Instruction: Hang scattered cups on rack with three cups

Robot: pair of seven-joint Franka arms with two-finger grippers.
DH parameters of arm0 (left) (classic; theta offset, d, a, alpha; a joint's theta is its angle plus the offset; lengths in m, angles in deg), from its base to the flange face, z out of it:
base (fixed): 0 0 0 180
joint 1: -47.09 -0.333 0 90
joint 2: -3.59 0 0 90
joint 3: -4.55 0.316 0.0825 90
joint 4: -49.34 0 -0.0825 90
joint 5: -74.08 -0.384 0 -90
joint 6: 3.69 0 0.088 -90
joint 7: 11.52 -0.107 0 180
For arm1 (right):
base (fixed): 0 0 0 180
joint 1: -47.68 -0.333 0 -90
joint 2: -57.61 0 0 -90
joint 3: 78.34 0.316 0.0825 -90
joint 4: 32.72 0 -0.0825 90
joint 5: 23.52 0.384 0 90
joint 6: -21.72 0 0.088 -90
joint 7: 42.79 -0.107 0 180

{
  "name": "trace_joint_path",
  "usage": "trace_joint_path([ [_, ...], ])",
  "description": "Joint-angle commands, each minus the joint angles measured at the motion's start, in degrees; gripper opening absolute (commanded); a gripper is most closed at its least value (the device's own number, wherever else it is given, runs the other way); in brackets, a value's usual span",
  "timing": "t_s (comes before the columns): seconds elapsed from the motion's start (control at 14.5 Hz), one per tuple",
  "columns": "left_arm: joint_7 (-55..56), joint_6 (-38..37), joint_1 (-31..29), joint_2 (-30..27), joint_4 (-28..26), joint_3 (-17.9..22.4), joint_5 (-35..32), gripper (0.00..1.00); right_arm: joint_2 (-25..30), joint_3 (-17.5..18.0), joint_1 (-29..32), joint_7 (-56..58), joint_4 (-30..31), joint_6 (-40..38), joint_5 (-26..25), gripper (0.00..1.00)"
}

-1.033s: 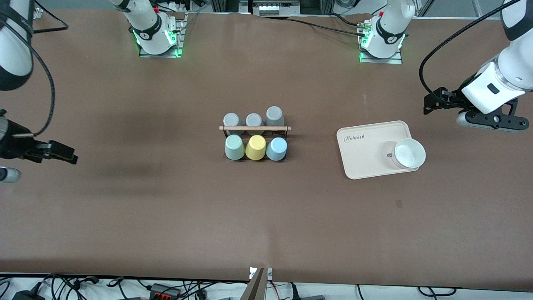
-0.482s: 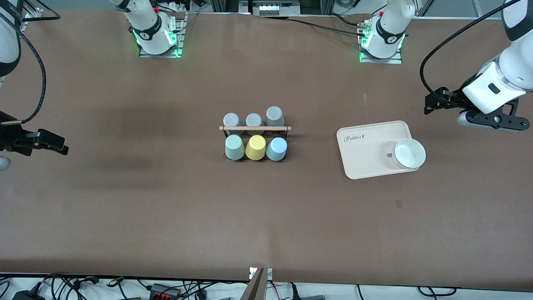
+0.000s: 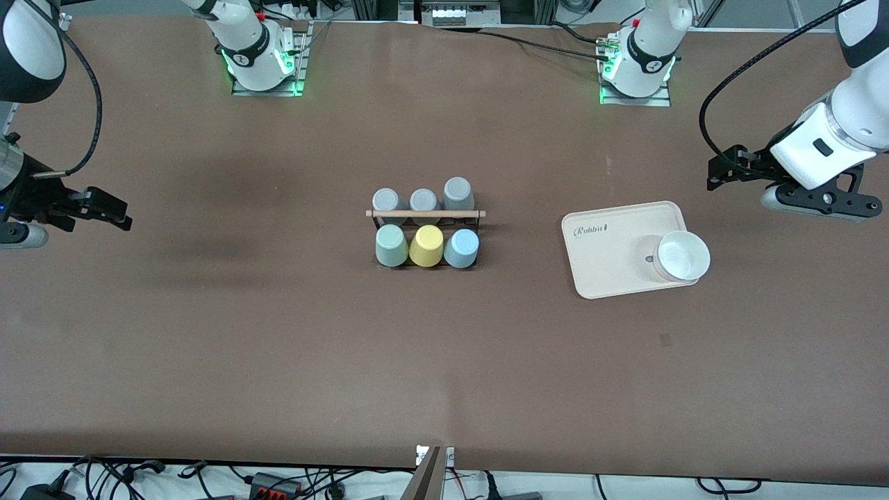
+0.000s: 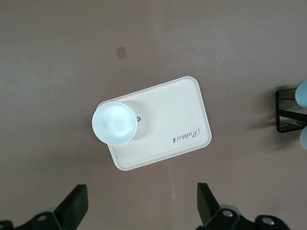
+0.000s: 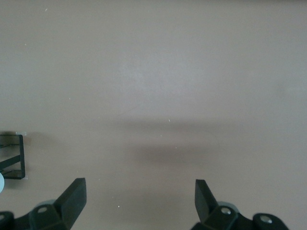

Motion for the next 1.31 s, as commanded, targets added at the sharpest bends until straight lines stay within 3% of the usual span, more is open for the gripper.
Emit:
trace_joint_path([
  [0.0, -0.87, -0.74, -0.22, 0.25, 1.0, -0.4, 0.17, 1.0, 2.3, -0.25, -0.31, 1.93, 2.32, -0.13, -0.52, 1.0],
  [1.24, -0.96, -0.82, -0.3, 0.25, 1.0, -0.13, 0.25, 1.0, 4.41, 0.98, 1.1, 0.7, 2.23, -3.21, -0.78, 1.0],
])
